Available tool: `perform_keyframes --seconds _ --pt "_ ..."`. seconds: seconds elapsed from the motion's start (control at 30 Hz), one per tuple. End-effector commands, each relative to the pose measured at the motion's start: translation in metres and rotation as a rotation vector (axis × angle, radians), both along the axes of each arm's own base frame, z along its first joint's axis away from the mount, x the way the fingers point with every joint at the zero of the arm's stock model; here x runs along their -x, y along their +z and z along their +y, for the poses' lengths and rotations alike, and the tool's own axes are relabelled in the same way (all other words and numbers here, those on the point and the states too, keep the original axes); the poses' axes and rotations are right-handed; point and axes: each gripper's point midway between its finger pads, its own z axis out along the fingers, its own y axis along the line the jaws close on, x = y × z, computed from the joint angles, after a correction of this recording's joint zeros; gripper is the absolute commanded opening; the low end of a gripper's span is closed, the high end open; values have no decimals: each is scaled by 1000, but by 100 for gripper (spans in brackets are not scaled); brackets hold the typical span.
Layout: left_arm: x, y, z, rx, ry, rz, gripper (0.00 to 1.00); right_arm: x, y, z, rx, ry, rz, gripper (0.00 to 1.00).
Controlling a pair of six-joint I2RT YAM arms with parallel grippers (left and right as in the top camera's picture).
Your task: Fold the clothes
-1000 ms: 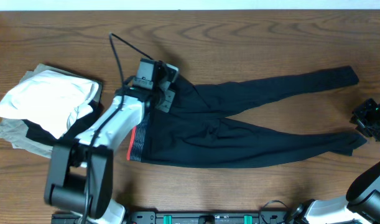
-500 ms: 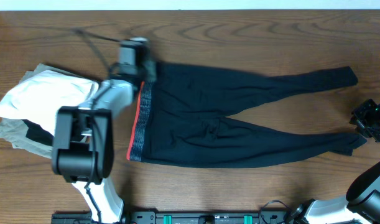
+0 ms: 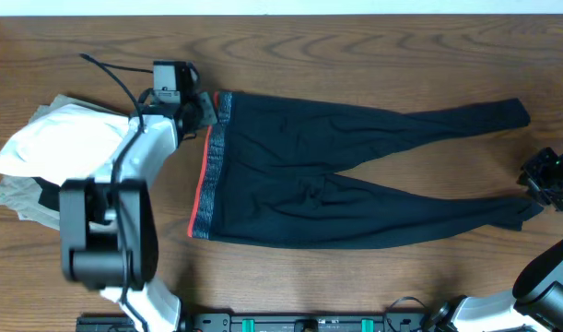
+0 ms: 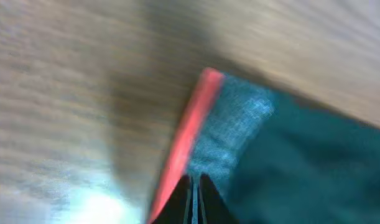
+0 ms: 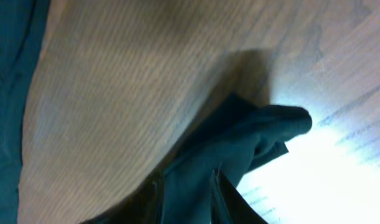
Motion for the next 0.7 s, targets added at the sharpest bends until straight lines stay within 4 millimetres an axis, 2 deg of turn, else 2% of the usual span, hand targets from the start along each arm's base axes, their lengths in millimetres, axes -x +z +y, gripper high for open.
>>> perform_keyframes --seconds 0.0,0.1,0.23,0.37,0.5,0.67 --pt "11 46 -19 5 -61 -66 7 3 3 -5 33 -5 31 24" --pt "35 58 -35 -3 -116 -33 7 24 2 -17 82 -90 124 25" --pt "62 50 -54 -26 -185 51 7 44 0 -20 85 -137 192 25" --pt "83 35 -64 -43 -223 129 6 49 -8 -20 78 -143 200 24" --pt "98 28 -70 -54 -247 187 6 52 -21 -24 97 -147 196 29" --pt "111 23 -73 -64 -267 236 6 67 -44 -30 118 -182 206 34"
